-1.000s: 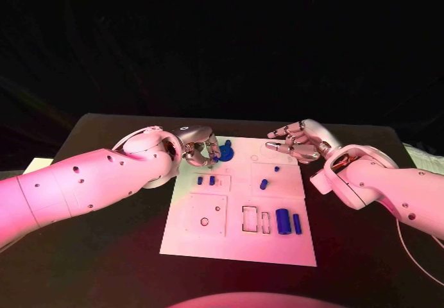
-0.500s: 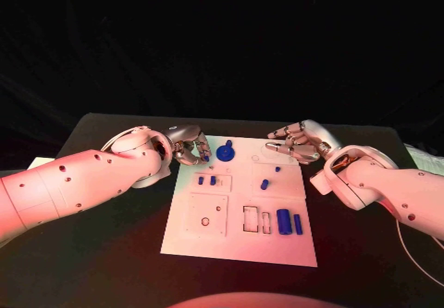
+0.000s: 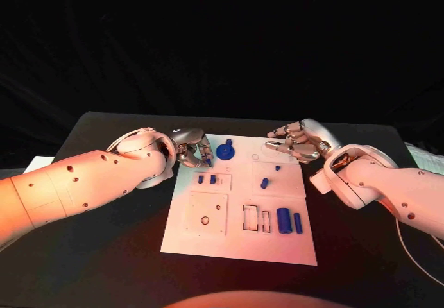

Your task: Assemble the parts on the task board

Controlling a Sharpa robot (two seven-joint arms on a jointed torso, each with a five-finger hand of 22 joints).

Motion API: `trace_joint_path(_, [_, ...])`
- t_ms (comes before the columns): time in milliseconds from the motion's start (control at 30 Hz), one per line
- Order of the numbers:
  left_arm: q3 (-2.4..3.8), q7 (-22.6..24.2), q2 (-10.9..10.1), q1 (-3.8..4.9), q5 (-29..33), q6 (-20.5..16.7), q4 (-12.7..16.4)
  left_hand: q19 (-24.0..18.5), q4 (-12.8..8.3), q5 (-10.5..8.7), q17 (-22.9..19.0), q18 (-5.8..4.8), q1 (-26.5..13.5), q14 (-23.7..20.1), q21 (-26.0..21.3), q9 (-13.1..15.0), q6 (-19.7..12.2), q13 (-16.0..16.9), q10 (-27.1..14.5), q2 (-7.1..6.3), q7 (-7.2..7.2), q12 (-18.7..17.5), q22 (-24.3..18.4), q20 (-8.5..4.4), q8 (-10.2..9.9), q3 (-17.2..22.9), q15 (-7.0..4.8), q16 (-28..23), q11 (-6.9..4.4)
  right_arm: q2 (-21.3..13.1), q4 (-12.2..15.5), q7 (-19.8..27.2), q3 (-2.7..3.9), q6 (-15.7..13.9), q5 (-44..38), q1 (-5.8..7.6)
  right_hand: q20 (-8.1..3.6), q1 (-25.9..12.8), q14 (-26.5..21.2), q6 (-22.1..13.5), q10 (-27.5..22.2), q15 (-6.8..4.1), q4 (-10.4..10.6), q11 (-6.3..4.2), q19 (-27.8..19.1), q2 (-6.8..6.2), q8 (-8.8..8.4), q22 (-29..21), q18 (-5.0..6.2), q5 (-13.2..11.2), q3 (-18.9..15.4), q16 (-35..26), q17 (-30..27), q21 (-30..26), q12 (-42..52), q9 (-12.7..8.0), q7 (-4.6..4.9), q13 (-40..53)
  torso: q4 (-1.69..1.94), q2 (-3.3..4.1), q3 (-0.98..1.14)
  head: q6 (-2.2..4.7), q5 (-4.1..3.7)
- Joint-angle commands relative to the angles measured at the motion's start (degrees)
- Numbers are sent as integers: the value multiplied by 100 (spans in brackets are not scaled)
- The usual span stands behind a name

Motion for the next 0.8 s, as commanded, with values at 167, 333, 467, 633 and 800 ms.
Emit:
trace_joint_path(167, [-8,-38,75,-34,-154,197,-70,4,7,-34,-3,-112,-64,156,21,-2,41,-2,42,18,-15,-27,10,18,-27,39,-9,28,-8,7,13,19,0,63,-41,-5,5,-4,333,31,-20,0,-23,-14,-43,40,21,-5,91,22,-10,-22,211,-27,-7,5,21,-3,-4,-4,1,-12,-2])
trace_joint_path(333, [-11,-13,129,-60,-163,231,-122,2,5,-35,-6,-111,-71,156,16,-3,44,-2,46,16,-17,-32,7,18,-29,39,-10,29,-8,6,17,22,0,62,-41,-5,5,-4,333,31,-20,0,-23,-14,-43,40,21,-5,91,22,-10,-22,211,-27,-7,5,21,-3,3,-4,4,-15,-2])
trace_joint_path(467, [-12,-3,165,-88,-165,238,-144,1,5,-36,-9,-111,-79,155,16,-4,47,-1,51,14,-19,-37,9,18,-31,39,-10,29,-9,6,18,26,0,61,-40,-5,5,-4,333,31,-20,0,-23,-14,-43,40,21,-5,91,22,-10,-22,211,-27,-7,5,21,-3,-1,-4,0,-18,-7])
trace_joint_path(633, [-13,-9,178,-102,-166,254,-157,0,3,-36,-7,-110,-82,155,14,-5,54,1,59,18,-23,-41,9,17,-32,42,-12,32,-12,4,17,27,0,62,-38,-5,5,-4,333,31,-20,0,-23,-14,-43,40,21,-5,91,22,-10,-22,211,-27,-7,5,21,-3,-2,-1,1,-26,-9])
trace_joint_path(800, [-13,-21,190,-106,-167,261,-171,0,3,-36,-7,-110,-82,155,14,-5,54,1,59,18,-23,-41,9,17,-32,42,-12,32,-12,4,17,26,0,63,-36,-6,5,-4,333,31,-20,0,-23,-14,-43,40,21,-5,91,22,-10,-22,211,-27,-7,5,21,-3,3,-3,1,-30,-14])
